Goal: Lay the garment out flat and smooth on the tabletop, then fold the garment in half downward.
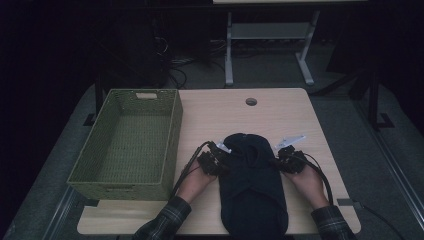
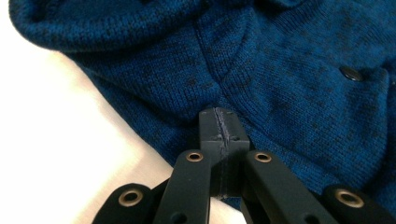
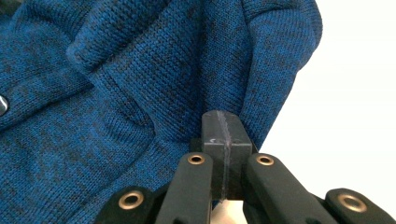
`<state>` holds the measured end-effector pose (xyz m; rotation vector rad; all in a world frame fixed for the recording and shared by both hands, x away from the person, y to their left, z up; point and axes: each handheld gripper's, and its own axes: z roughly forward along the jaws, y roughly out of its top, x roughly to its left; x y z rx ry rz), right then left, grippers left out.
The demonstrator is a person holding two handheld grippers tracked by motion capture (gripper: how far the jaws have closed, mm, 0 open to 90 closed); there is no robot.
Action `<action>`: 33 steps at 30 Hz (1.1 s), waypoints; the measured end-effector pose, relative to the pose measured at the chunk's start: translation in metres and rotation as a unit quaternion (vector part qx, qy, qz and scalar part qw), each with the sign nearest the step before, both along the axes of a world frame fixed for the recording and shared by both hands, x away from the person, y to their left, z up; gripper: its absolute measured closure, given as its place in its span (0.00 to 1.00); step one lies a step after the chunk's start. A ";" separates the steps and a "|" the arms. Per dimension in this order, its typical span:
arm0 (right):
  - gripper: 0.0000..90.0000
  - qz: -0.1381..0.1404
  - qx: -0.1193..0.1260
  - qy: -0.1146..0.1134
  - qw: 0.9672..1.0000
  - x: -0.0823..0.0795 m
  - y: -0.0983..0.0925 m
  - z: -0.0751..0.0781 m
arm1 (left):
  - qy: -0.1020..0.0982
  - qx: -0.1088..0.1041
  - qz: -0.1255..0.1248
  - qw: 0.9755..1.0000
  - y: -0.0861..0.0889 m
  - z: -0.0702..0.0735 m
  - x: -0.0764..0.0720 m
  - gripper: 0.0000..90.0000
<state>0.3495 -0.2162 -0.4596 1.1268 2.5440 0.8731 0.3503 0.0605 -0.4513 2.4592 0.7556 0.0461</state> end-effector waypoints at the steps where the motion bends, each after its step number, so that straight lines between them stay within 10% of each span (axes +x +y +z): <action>1: 1.00 0.003 -0.002 -0.001 1.000 -0.003 0.001 0.000 | -0.002 0.000 -0.001 1.000 0.000 0.000 -0.004 1.00; 18: 0.92 0.010 0.019 0.004 1.000 -0.021 -0.007 0.012 | 0.001 -0.021 -0.010 1.000 0.006 0.016 -0.012 0.98; 33: 0.80 0.009 0.052 -0.012 0.999 0.012 -0.016 0.048 | -0.036 -0.066 0.039 0.996 0.014 0.063 0.041 0.82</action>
